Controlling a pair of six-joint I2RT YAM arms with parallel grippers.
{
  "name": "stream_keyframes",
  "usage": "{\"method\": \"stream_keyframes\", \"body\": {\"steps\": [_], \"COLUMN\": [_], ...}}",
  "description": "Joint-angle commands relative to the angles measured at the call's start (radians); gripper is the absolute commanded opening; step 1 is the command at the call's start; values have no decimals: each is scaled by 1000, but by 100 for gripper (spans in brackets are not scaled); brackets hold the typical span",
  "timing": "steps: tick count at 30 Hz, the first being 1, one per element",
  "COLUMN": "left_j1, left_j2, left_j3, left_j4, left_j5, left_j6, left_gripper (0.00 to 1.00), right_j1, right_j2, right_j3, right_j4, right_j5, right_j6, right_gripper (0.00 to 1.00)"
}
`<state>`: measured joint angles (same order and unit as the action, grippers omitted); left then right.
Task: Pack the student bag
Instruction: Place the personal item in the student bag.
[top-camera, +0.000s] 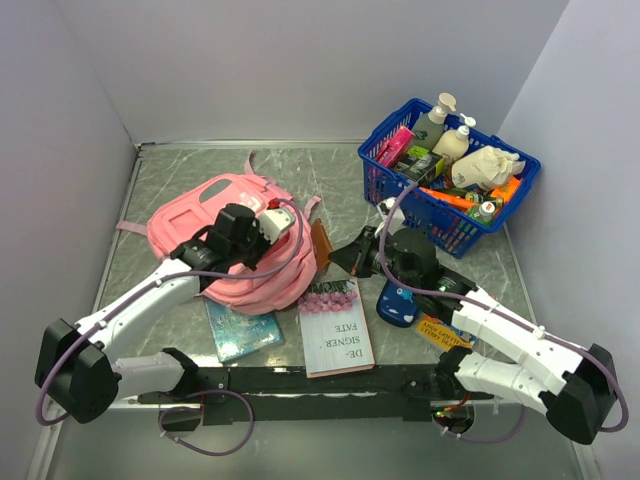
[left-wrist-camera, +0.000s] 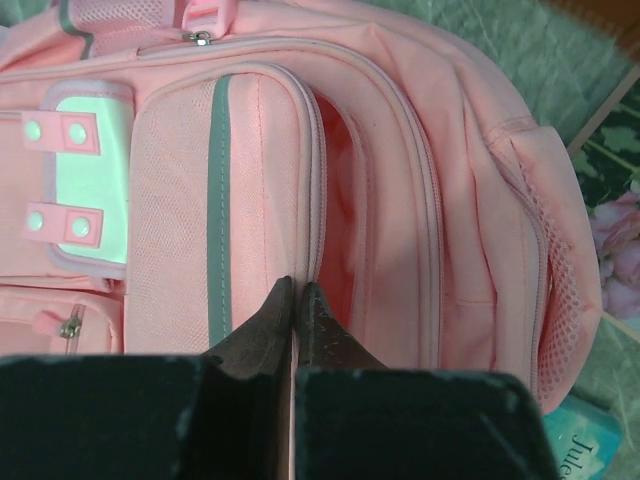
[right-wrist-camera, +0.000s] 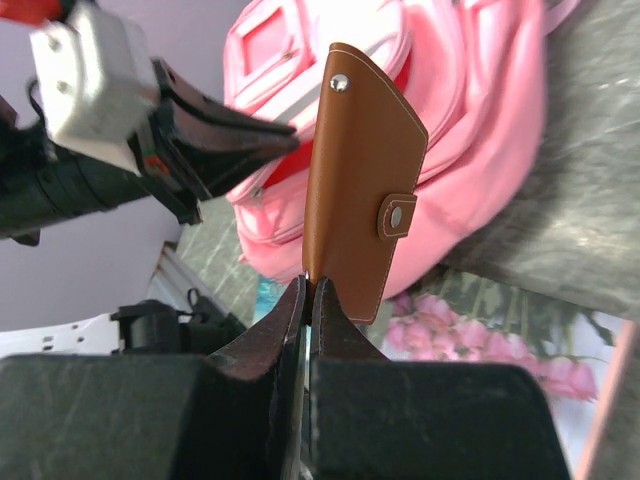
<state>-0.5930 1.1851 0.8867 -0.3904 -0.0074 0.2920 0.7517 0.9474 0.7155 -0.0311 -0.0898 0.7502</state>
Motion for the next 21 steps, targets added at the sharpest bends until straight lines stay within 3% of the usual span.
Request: {"method": "stream_keyframes", "body": {"steps": [1, 7, 15, 21], "left_j1": [1, 1, -1, 1], "left_j2": [-35, -67, -107, -104], "left_j3": [93, 118, 63, 90], "left_j4": [25, 7, 8, 2], "left_j5": [-40, -59, -54, -42], "left_j6": [-51, -122, -172, -186], "left_gripper": [1, 1, 1, 1], "right_j1": [-8, -9, -60, -66], "right_j2": [43, 120, 255, 372], "right_j3": [22, 13, -129, -169], "right_j4": [147, 315, 811, 991], "right_j5": [-86, -206, -367, -439], "right_j6": [52, 159, 481, 613], "right_gripper": [0, 0, 0, 0]}}
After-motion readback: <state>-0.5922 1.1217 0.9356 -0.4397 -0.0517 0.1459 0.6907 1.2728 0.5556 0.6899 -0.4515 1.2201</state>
